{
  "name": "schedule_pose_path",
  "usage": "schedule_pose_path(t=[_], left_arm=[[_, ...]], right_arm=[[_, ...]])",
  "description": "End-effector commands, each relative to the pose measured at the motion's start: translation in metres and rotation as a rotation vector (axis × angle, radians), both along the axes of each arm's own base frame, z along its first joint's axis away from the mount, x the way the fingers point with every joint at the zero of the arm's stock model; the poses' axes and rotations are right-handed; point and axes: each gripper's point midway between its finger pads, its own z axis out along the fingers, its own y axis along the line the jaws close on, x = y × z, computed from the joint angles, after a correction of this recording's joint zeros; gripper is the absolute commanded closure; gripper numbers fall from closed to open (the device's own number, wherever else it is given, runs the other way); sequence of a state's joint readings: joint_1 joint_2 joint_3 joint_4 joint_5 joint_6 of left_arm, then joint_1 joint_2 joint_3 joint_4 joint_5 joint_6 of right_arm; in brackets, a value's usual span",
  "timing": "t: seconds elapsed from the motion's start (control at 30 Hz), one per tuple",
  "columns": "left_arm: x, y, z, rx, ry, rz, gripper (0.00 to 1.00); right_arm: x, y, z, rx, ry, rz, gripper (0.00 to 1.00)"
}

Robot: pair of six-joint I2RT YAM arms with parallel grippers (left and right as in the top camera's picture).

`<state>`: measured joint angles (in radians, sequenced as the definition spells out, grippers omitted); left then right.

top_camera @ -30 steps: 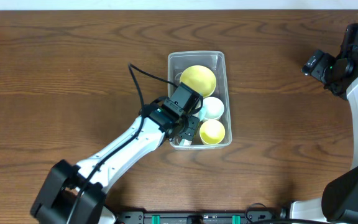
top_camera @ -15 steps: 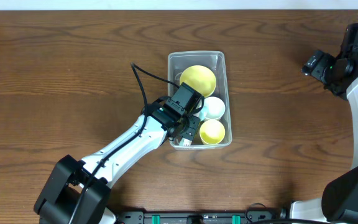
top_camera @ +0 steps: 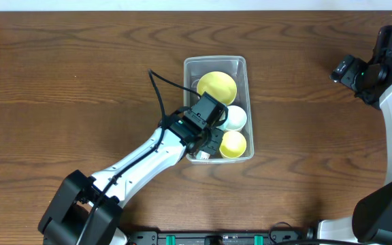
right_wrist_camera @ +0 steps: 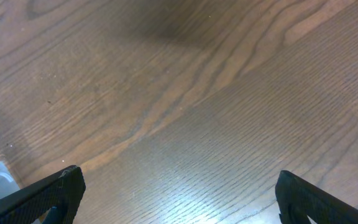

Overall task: Pack container
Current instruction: 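Lower white fork between cups beside teal spoon with left gripper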

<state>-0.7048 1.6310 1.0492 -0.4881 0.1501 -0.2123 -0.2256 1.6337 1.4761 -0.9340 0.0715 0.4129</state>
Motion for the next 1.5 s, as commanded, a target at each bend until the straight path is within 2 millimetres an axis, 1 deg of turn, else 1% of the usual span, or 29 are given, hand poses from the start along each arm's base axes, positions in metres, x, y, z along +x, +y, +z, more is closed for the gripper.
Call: schedule_pose_path(t=[0.0,0.3,0.4,0.53,0.6,0.77,0.9,1.03,1.17,1.27,1.33,1.47], left_arm=[[0.000,-0.001,-0.006,0.014,0.004,-0.001,0.94],[0.000,0.000,-0.008,0.022,0.008,0.001,0.94],[-0.002,0.001,-0.018,0.039,0.028,0.000,0.94],[-0.005,0.004,-0.038,0.076,0.072,0.000,0.94],[-0.006,0.005,-0.044,0.088,0.085,0.000,0.94],[-0.003,0.003,-0.043,0.081,0.078,0.000,0.94],[0.000,0.000,-0.038,0.068,0.062,0.000,0.94],[0.006,-0.005,-0.029,0.050,0.040,0.000,0.94],[0.013,-0.011,-0.013,0.022,0.006,-0.003,0.94],[0.017,-0.012,0.001,0.003,-0.018,0.002,0.94],[0.020,-0.008,0.012,-0.002,-0.038,0.015,0.94],[0.025,0.010,0.031,0.040,-0.092,0.057,0.94]], right_arm=[[0.000,-0.001,-0.002,-0.001,0.006,-0.005,0.01],[0.000,-0.001,-0.002,-0.001,0.006,-0.005,0.01],[0.000,-0.001,-0.002,-0.001,0.006,-0.005,0.01],[0.000,-0.001,-0.002,-0.001,0.006,-0.005,0.01],[0.000,-0.001,-0.002,-0.001,0.006,-0.005,0.01],[0.000,-0.001,-0.002,-0.001,0.006,-0.005,0.01],[0.000,-0.001,-0.002,-0.001,0.006,-0.005,0.01],[0.000,-0.001,-0.002,-0.001,0.006,-0.005,0.01],[0.000,-0.001,-0.002,-0.001,0.006,-0.005,0.01],[0.000,-0.001,-0.002,-0.001,0.006,-0.005,0.01],[0.000,-0.001,-0.002,-0.001,0.006,-0.005,0.01],[0.000,-0.001,-0.002,-0.001,0.006,-0.005,0.01]])
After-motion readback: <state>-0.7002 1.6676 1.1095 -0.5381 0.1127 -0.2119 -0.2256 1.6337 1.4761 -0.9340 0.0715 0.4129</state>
